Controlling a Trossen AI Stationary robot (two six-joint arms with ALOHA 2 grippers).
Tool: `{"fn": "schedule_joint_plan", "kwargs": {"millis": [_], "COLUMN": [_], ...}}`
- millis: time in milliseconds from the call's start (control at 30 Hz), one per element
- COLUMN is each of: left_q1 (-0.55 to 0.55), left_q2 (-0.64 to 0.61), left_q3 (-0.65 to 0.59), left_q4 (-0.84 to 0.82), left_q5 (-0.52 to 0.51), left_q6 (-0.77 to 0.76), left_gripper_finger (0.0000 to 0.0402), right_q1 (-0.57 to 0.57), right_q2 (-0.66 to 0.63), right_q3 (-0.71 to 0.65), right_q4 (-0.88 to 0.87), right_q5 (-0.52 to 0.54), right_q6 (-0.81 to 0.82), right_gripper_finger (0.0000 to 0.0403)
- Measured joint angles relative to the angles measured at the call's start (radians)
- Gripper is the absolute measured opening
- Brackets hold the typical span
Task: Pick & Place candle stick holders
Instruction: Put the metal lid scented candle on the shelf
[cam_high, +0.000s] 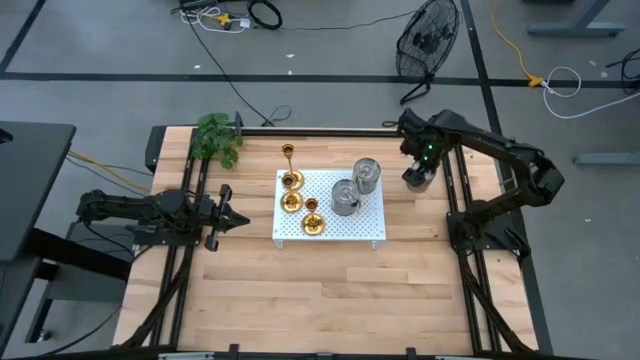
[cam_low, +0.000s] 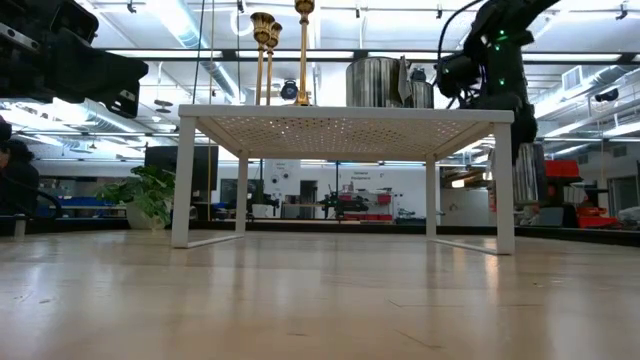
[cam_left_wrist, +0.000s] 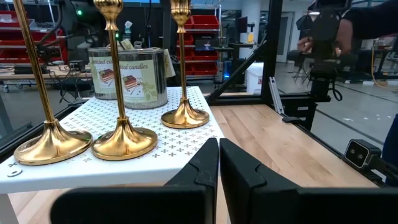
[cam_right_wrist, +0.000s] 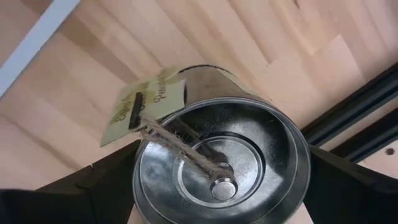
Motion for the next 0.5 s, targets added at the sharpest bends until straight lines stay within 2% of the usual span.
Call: {"fn": "schedule_joint_plan", "kwargs": {"millis": [500], "left_q1": [0.000], "left_q2": [0.000], "left_q3": [0.000], "left_q4": [0.000], "left_q5": [0.000], "left_q6": [0.000], "left_gripper_finger": [0.0019], "right_q1": [0.070], "right_q2": [-0.001], "right_q3": [0.225], "right_q4": [-0.207], "right_q5": [-0.021], "right_q6": [-0.028], "right_gripper_finger": [0.0368]}}
